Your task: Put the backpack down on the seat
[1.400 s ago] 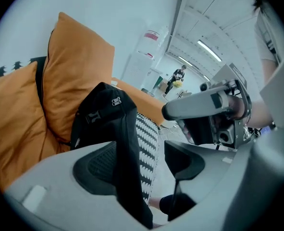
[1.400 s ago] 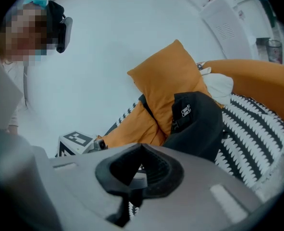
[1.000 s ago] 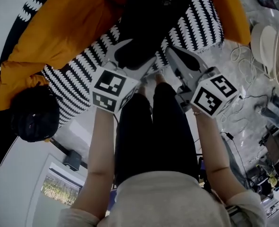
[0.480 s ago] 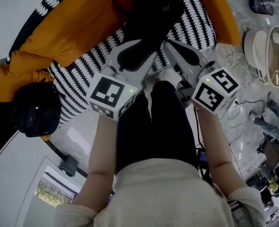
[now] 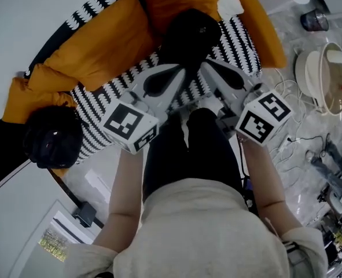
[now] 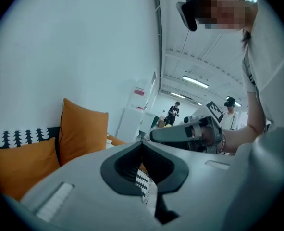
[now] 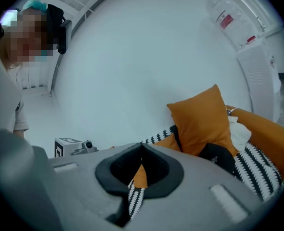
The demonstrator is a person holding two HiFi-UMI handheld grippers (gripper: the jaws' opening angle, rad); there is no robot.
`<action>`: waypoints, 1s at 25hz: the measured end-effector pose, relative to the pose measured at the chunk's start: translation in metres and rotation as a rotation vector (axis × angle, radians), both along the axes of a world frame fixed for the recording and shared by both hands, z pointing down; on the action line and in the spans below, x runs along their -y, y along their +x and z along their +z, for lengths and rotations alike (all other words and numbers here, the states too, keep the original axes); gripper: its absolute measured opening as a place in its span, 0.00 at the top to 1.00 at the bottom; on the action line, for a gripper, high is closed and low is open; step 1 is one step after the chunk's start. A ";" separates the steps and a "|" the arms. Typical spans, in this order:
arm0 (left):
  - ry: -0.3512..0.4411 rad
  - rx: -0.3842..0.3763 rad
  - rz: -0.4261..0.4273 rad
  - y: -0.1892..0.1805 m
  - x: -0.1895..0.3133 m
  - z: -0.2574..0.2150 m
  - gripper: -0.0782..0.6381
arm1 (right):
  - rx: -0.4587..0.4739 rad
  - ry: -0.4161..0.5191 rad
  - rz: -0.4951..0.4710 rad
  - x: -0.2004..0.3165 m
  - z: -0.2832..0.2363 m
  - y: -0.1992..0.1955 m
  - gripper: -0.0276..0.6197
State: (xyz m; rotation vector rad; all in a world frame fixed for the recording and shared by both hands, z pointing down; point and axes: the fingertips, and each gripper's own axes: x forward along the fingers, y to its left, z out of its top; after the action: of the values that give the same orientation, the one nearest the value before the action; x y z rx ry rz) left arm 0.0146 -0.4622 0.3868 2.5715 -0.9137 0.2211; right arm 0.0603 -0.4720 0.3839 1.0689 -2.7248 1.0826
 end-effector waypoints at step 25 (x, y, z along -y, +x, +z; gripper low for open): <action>-0.098 -0.077 -0.107 -0.003 -0.015 -0.069 0.88 | 0.001 0.216 -0.121 -0.032 -0.118 -0.005 0.95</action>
State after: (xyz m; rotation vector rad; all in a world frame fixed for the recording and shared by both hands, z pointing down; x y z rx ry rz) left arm 0.0117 -0.4474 0.3183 2.4164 -0.9843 0.1320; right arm 0.0549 -0.4401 0.2661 0.9092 -2.9158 0.7873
